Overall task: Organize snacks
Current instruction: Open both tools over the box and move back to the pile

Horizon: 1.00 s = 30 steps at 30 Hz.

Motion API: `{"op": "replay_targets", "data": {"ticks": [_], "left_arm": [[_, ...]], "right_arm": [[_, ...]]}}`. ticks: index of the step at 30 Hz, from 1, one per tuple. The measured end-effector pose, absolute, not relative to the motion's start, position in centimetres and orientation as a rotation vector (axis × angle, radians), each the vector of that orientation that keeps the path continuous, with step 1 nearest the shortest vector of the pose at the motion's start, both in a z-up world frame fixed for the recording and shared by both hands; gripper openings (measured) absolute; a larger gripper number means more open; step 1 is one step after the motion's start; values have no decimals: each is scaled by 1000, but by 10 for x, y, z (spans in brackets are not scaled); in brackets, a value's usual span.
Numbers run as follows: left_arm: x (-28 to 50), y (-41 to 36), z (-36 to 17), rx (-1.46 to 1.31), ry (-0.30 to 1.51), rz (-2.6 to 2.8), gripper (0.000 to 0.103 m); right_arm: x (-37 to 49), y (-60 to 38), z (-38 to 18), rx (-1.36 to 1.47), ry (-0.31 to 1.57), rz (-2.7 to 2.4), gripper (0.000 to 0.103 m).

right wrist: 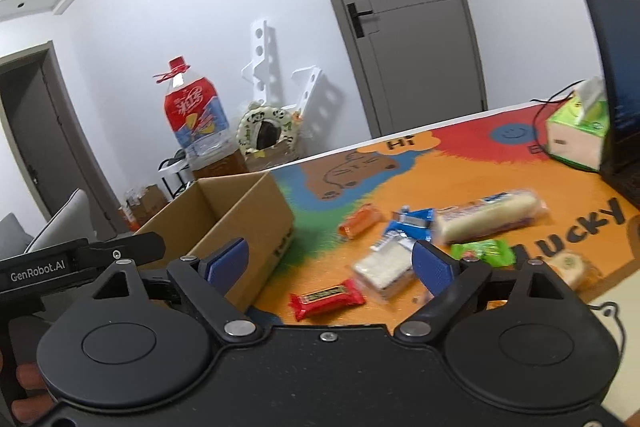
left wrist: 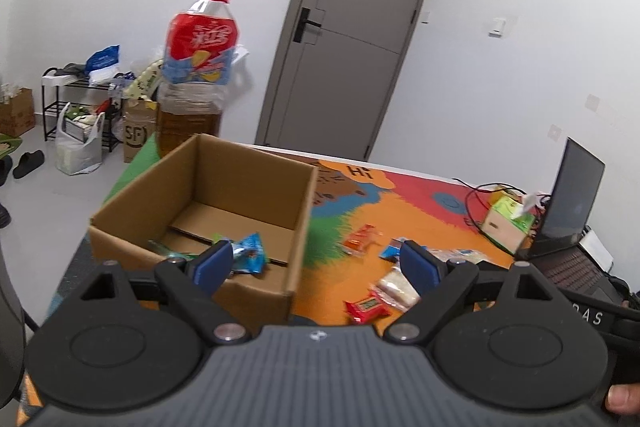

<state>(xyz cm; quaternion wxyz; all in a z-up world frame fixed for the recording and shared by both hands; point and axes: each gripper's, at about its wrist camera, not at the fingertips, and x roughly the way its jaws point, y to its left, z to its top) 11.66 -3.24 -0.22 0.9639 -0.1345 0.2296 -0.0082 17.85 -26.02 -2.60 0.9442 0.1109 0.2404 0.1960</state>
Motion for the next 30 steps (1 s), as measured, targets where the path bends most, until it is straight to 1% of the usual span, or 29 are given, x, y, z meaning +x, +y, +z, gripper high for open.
{"op": "replay_targets", "data": {"ticks": [11, 14, 16, 20, 25, 30], "left_arm": [[123, -71, -7, -244, 472, -94, 89], [128, -78, -10, -246, 488, -119, 86], [129, -83, -12, -234, 488, -127, 83], [137, -92, -17, -217, 506, -142, 76], [146, -101, -26, -198, 527, -143, 71], [160, -110, -37, -178, 554, -143, 65]], "right_arm": [[176, -304, -37, 266, 486, 306, 89], [178, -314, -41, 281, 494, 290, 87], [179, -320, -45, 286, 498, 278, 83], [182, -330, -54, 302, 519, 261, 80], [189, -338, -68, 321, 555, 243, 70], [201, -347, -83, 357, 591, 205, 70]]}}
